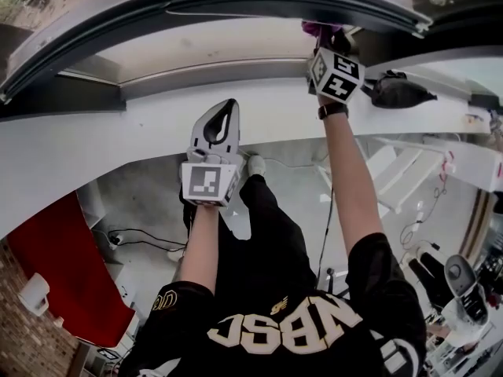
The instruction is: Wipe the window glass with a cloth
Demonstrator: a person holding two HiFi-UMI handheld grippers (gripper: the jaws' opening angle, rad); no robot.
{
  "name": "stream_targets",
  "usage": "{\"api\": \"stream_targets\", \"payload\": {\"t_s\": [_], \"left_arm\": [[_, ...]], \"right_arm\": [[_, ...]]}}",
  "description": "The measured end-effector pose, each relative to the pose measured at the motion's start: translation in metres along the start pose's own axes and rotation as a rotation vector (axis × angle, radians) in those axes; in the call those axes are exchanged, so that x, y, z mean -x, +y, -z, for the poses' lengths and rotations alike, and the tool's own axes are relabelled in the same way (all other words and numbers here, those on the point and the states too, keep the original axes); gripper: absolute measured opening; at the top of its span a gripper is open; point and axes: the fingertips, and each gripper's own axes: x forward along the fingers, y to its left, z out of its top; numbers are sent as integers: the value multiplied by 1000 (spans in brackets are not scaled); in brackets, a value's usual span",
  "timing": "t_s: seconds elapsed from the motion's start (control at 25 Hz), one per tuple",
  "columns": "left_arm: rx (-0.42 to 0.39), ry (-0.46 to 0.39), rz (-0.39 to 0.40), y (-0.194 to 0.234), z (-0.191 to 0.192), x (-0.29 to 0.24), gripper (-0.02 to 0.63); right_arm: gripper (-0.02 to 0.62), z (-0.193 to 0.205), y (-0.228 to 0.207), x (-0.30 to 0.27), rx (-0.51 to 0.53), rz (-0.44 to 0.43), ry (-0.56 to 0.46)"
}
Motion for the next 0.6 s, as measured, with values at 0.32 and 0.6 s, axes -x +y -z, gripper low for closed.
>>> {"api": "stream_targets", "payload": {"t_s": [0.32, 0.6], "left_arm": [[-42, 15, -49, 32, -4, 18, 18], [-37, 26, -131, 120, -20, 93, 18]], "right_arm": [[72, 22, 35, 2, 5, -10, 24], [72, 37, 277, 34, 160, -334, -11]]}}
